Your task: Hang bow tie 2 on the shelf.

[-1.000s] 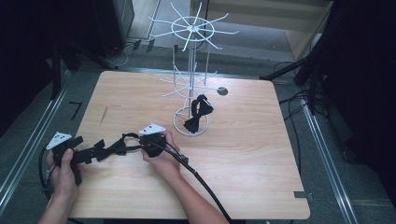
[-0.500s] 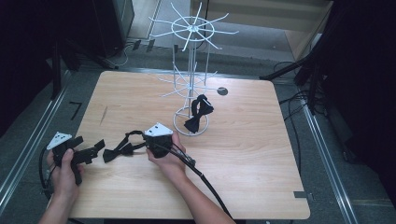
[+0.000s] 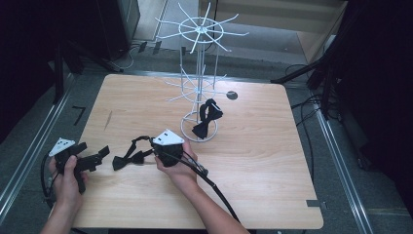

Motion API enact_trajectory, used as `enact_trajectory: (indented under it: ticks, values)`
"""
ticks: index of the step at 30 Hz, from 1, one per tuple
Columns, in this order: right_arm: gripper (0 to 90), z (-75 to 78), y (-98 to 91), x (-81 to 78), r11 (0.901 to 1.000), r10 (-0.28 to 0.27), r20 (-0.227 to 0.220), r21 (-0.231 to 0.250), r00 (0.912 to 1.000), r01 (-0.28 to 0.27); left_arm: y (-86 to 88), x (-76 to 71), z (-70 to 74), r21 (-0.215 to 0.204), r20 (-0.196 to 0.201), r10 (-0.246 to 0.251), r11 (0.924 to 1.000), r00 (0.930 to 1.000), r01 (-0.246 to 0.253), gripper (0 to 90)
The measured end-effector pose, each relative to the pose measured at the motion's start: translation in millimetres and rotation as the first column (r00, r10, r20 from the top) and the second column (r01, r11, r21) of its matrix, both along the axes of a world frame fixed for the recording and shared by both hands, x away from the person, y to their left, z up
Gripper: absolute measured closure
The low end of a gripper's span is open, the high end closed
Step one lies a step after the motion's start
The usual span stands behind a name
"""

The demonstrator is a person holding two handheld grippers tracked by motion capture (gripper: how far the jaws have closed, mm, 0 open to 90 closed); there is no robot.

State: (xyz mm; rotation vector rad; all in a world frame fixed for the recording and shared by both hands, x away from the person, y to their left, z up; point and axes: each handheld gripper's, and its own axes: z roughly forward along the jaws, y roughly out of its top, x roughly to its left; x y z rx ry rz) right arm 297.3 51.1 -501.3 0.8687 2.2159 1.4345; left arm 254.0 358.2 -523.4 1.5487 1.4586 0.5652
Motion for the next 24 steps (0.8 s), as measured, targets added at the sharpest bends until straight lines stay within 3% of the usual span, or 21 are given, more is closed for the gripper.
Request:
enact_trajectory:
  ticks: [13, 24]
  values:
    - [89.6, 10.9, -4.5, -9.4, 0.9987, 0.029, 0.094, 0.04, 0.9951, -0.033, 0.0, 0.0, 0.0, -0.001, 0.0, 0.0, 1.0, 1.0, 0.0, 1.5]
    - [89.6, 19.0, -13.5, -15.7, 0.9964, 0.036, 0.109, 0.073, 0.9934, -0.044, 0.5, -0.2, 0.0, -0.001, -0.002, -0.001, 1.0, 1.0, 0.001, 1.5]
